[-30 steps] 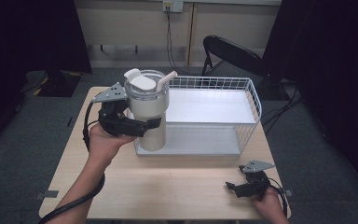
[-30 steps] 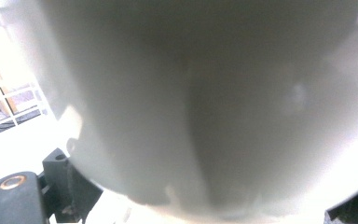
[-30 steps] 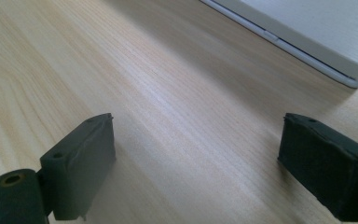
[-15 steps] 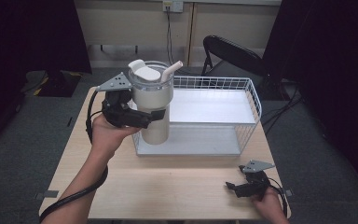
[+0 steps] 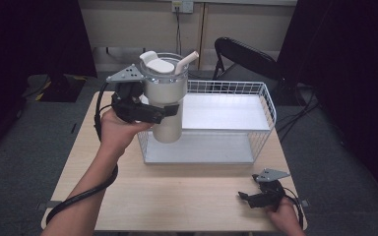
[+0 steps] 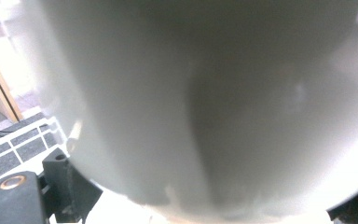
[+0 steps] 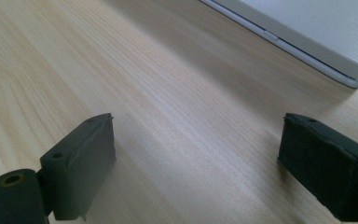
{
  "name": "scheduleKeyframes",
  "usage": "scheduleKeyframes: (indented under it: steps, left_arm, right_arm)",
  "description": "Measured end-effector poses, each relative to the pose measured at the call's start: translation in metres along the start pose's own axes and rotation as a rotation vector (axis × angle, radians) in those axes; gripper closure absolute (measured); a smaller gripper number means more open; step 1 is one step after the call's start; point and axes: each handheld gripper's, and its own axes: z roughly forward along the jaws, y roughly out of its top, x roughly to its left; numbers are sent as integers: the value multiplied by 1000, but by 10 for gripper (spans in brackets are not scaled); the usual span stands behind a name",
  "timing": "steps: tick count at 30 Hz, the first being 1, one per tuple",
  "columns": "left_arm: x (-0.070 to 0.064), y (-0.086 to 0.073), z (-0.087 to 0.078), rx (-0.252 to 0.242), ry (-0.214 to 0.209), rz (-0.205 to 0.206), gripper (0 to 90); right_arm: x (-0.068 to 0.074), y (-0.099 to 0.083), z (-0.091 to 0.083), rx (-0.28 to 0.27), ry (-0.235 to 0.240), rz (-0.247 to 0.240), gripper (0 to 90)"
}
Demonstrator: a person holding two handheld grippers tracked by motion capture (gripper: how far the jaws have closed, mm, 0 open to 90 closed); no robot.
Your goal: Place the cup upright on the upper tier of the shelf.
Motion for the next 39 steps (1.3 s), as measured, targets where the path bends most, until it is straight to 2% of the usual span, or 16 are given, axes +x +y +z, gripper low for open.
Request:
scheduleKeyframes:
  steps: [4,16,27,39]
  left_arm:
    - [1,5,2,3,11,14,103]
    - [7,18,7,-9,23,9,103]
    - [15,24,17,-15,25,-19,103]
    - [23,29,29,-17,49,-31,104]
  right_arm:
    - [0,0,0,0,-1,-1,100]
    - [0,0,0,0,-1,-1,100]
    - [0,0,0,-1,-1,-1,100]
    - [0,0,0,1,0,0,100]
